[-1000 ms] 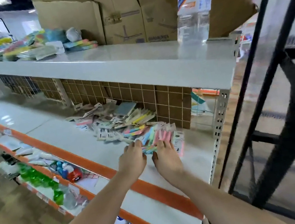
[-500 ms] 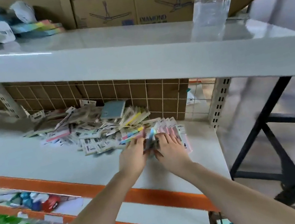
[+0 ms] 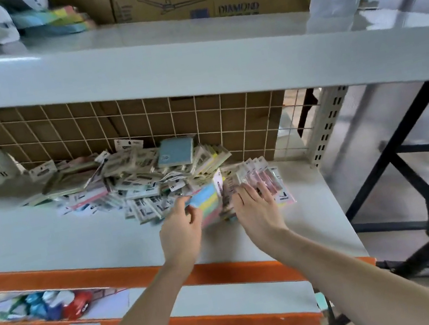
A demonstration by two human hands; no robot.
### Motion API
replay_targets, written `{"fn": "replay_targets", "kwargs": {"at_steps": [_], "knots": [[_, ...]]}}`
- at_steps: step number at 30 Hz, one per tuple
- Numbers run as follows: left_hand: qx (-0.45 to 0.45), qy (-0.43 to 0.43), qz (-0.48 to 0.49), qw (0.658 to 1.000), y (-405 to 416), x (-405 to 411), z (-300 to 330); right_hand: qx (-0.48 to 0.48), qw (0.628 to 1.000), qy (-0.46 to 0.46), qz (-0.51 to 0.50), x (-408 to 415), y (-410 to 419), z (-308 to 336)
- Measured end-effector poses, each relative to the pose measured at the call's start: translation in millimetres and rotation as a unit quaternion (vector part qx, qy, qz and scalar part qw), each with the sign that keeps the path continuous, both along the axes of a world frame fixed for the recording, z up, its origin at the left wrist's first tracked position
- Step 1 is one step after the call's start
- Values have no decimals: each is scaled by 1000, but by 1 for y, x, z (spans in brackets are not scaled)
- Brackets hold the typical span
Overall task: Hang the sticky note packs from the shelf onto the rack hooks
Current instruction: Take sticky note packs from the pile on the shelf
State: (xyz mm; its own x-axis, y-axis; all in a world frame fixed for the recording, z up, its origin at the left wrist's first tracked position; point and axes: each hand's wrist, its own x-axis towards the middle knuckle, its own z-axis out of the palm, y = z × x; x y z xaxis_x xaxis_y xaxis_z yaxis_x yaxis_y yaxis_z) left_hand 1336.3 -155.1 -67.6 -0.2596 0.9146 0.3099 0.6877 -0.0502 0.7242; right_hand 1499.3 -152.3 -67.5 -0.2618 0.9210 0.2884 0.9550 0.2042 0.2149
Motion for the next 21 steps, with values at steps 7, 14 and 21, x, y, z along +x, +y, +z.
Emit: {"fn": "replay_targets", "kwargs": {"at_steps": [7, 14, 21], "knots": [[-130, -411, 0, 903, -3, -22, -1, 92, 994, -27, 55, -2, -5, 11], [-148, -519, -4, 842, -17, -30, -6, 86, 990, 103, 46, 25, -23, 23], [-189, -601, -73, 773, -17, -16, 2, 1, 803, 576, -150, 36, -32, 36]]}}
